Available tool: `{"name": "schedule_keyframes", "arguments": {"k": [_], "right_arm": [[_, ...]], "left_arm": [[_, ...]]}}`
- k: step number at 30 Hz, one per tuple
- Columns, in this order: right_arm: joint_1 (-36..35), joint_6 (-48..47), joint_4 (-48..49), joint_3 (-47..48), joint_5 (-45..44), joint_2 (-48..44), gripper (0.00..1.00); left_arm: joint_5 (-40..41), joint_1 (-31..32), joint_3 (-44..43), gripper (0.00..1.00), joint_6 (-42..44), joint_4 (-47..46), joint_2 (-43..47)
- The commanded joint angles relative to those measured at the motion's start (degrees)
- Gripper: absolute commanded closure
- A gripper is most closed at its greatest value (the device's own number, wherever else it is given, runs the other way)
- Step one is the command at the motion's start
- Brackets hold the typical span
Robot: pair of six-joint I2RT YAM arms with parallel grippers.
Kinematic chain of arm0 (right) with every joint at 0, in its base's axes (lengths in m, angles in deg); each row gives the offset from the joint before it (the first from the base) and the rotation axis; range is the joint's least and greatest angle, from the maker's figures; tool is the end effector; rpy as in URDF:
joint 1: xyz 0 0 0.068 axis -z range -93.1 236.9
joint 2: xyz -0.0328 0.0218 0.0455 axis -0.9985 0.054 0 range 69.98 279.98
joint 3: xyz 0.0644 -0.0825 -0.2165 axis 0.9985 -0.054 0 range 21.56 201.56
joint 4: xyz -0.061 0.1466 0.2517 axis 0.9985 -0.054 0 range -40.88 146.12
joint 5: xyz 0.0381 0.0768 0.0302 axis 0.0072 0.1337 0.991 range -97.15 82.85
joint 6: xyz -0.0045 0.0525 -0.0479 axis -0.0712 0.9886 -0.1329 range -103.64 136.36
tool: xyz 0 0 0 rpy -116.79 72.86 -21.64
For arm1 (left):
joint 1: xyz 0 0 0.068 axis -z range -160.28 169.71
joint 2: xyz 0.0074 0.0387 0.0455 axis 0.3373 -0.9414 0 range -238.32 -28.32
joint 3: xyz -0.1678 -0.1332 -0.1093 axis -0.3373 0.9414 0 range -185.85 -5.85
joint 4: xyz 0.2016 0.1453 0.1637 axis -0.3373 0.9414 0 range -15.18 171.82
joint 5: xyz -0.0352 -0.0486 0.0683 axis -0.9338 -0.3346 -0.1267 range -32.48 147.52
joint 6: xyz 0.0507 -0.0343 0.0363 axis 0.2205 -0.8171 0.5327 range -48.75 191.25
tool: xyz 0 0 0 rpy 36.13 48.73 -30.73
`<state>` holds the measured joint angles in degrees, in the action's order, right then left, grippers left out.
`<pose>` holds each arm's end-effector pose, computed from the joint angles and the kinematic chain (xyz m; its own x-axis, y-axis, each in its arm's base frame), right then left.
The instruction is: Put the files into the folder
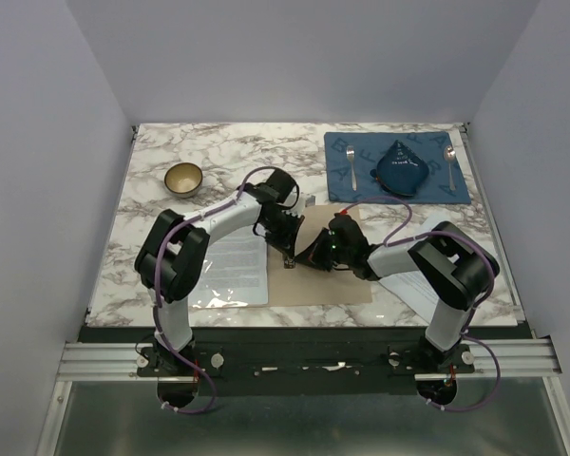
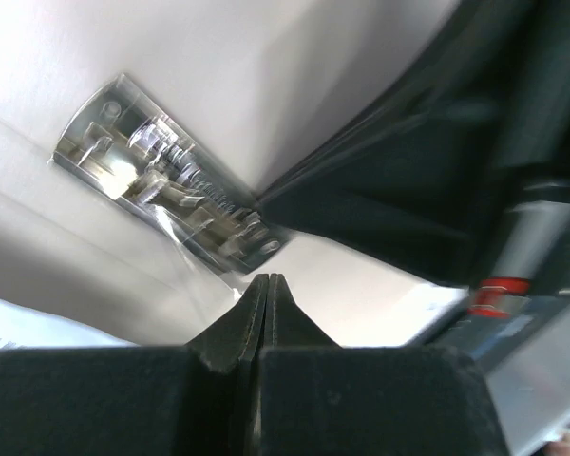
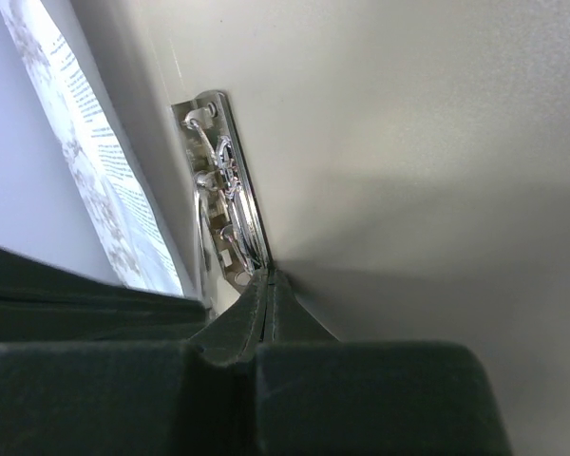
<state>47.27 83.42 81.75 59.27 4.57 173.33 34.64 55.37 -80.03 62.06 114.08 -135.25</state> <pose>0.2583 0.2295 0.0200 -0.8785 0.4433 -0.1783 0.1659 0.6329 0.7563 0.3096 -0.2501 0.1095 -0.8643 0.4390 -0.2457 0.5030 0.7585 -0.4143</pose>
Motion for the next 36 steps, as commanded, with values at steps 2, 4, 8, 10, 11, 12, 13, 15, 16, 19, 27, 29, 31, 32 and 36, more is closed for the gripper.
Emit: {"name": "schedule_keyframes", "arguments": {"k": [2,4,8,10,11,12,13,15,16,19,27,29,31,32,36], "right_arm": [[-0.2,-3.8,-16.3,-5.1,-7.9,5.9,1.00],[-0.2,-3.7,-16.4,-5.5,-7.9,5.6,1.00],[-0.1,-3.7,-16.3,-5.6,-8.4,4.8,1.00],[-0.2,-3.8,-16.4,-5.6,-8.6,3.8,1.00],[-0.1,-3.9,-16.5,-5.7,-8.6,3.4,1.00],[-0.1,-4.0,-16.4,-5.6,-8.7,2.9,1.00],[-0.1,-4.6,-16.3,-5.5,-8.8,1.7,1.00],[-0.1,-5.5,-15.6,-5.4,-8.7,0.2,1.00],[-0.1,-6.9,-13.8,-5.5,-8.6,-1.6,1.00],[-0.1,-10.1,-12.3,-4.0,-8.2,-4.6,1.00],[-0.2,-16.3,-11.8,0.5,-5.1,-12.2,0.99],[-0.2,-16.8,-11.6,0.7,-3.7,-12.3,1.00],[-0.2,-17.0,-9.3,0.3,-1.7,-12.3,1.00],[-0.2,-17.0,-8.2,0.0,-0.7,-12.1,1.00],[-0.4,-16.1,-5.6,0.4,3.6,-9.8,1.00]], "left_arm": [[-10.2,-2.9,-4.5,1.00,0.5,-0.7,2.7],[-10.3,-4.3,-4.9,1.00,0.5,0.5,3.6],[-8.8,-8.8,-5.5,1.00,1.9,2.0,4.6],[-7.1,-10.4,-5.4,1.00,3.2,2.7,5.2],[-6.4,-11.1,-5.2,1.00,3.8,2.7,5.4],[-3.1,-11.7,-5.0,1.00,4.6,2.8,5.9],[-1.1,-11.8,-4.2,1.00,5.9,2.5,6.3],[2.3,-11.9,-2.4,1.00,7.0,1.2,7.4],[4.7,-11.9,-0.9,1.00,8.0,0.7,7.5],[8.5,-11.9,2.0,1.00,8.8,0.2,6.7],[15.1,-11.9,8.1,1.00,10.5,-2.4,5.1],[16.1,-11.8,9.0,1.00,10.7,-3.1,4.9],[17.2,-11.8,9.7,1.00,11.0,-3.7,4.6],[17.5,-11.8,9.8,1.00,11.0,-3.8,4.6],[18.8,-11.8,10.4,1.00,11.2,-4.2,4.3]]}}
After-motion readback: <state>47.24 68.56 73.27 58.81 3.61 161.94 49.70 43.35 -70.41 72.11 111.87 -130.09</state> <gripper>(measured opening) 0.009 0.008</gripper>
